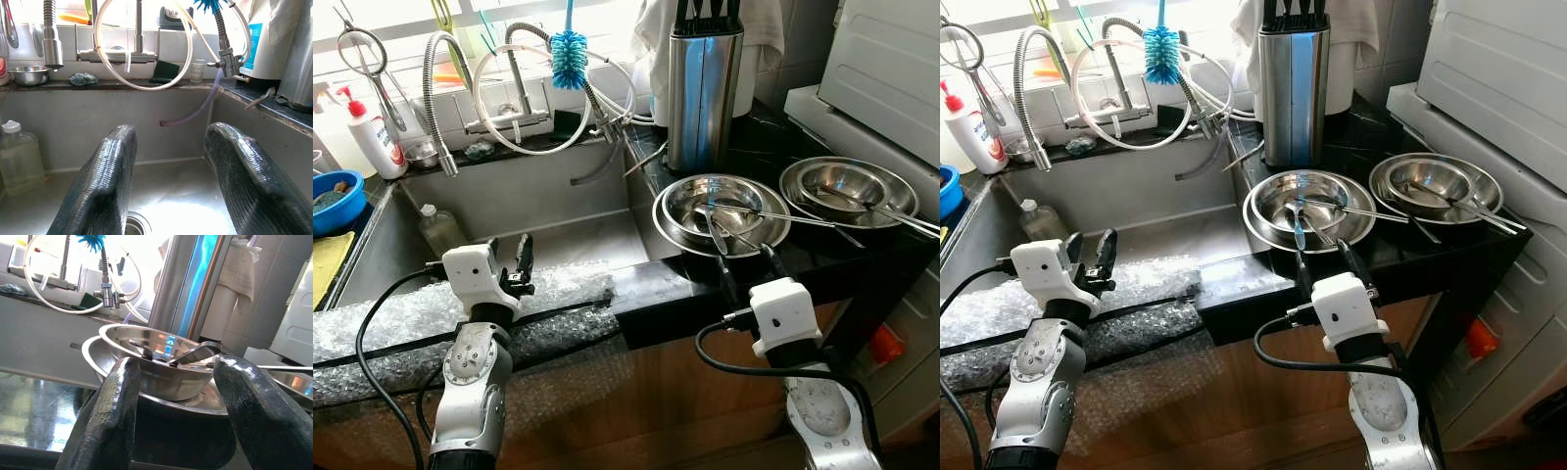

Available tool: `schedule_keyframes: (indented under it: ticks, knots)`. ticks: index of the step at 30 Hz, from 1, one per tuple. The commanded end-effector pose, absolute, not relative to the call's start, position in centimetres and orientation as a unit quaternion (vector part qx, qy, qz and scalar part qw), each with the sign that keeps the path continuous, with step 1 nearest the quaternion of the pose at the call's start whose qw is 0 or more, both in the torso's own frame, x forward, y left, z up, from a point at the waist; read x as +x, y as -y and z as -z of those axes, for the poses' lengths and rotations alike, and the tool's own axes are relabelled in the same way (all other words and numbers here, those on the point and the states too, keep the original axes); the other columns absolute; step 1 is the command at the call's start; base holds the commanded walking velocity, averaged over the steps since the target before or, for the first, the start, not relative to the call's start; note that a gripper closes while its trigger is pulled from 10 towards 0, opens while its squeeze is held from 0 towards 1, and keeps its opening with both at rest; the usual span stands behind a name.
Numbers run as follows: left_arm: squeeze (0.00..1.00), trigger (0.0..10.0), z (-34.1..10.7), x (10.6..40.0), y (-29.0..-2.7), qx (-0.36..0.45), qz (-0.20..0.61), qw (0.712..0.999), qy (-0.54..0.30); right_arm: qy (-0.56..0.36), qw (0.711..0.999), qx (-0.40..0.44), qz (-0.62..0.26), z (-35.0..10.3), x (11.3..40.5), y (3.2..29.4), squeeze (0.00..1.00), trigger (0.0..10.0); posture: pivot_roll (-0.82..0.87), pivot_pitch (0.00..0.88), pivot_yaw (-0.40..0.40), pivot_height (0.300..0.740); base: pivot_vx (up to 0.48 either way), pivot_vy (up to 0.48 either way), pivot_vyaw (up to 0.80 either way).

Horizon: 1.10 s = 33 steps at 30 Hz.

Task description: Kitchen organization

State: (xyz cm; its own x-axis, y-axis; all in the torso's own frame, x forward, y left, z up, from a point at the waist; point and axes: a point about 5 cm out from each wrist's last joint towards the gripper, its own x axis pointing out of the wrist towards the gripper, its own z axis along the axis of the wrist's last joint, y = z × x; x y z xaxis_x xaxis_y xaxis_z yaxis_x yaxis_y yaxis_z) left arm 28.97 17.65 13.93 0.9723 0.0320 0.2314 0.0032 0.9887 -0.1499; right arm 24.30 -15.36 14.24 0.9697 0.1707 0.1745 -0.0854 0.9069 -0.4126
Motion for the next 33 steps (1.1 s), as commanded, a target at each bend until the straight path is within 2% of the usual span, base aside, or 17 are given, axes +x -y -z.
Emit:
schedule_keyframes:
  ticks: [1, 16, 33]
  knots:
    - [0.0, 10.0, -13.2, 28.7, -17.8, -0.072, -0.007, 0.992, 0.104, 0.108, 0.971, -0.203, -0.063, -14.4, 24.2, 15.2, 0.0, 10.0, -0.15, 0.0, 0.121, 0.74, 0.0, 0.0, 0.0]
    - [0.0, 10.0, -13.1, 28.7, -17.8, -0.072, -0.008, 0.992, 0.101, 0.116, 0.973, -0.197, -0.005, -15.0, 24.6, 16.3, 0.0, 10.0, -0.15, 0.0, 0.118, 0.74, 0.0, 0.0, 0.0]
    - [0.0, 10.0, -13.3, 29.0, -17.8, -0.075, -0.013, 0.992, 0.104, 0.118, 0.975, -0.186, -0.029, -15.1, 25.4, 15.6, 0.0, 10.0, -0.15, 0.0, 0.116, 0.74, 0.0, 0.0, 0.0]
